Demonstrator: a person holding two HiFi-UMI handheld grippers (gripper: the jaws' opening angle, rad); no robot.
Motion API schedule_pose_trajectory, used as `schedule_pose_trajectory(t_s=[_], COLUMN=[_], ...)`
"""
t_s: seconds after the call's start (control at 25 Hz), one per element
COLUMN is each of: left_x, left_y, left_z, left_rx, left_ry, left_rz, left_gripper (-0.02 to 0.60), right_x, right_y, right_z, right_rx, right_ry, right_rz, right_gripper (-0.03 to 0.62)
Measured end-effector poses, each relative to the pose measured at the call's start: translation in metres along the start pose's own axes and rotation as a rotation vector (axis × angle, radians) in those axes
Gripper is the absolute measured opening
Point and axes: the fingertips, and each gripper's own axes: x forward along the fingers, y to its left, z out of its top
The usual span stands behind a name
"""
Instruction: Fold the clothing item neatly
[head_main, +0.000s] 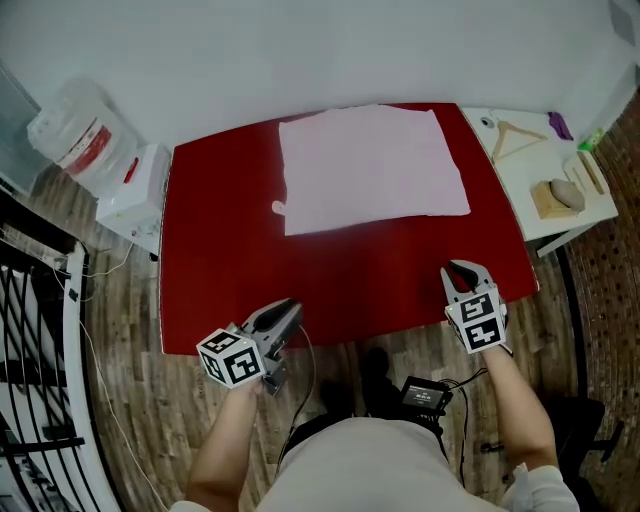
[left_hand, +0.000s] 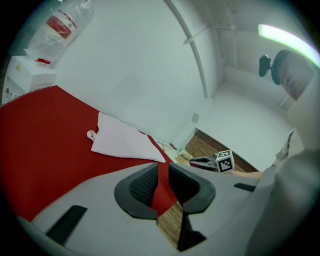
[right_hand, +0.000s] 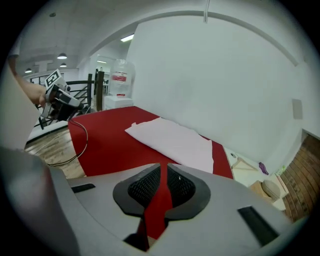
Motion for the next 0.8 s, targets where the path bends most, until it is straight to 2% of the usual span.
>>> schedule_pose_trajectory(t_s=[0.52,0.8], left_x=[-0.032,-0.038], left_y=[-0.038,-0.065], left_z=[-0.027,-0.044], left_rx=[0.042,0.03], left_ry=[0.038,0.036], left_rz=[-0.111,-0.098], left_gripper=[0.038,0.037], right_x=[-0.08,-0.113], right_y=[0.028,0.025], right_z=[-0.012,-0.023], right_rx=[0.119,0.175], right_ry=[-0.034,-0.068], right_rz=[-0.104,-0.094], right_gripper=[0.035,0.035])
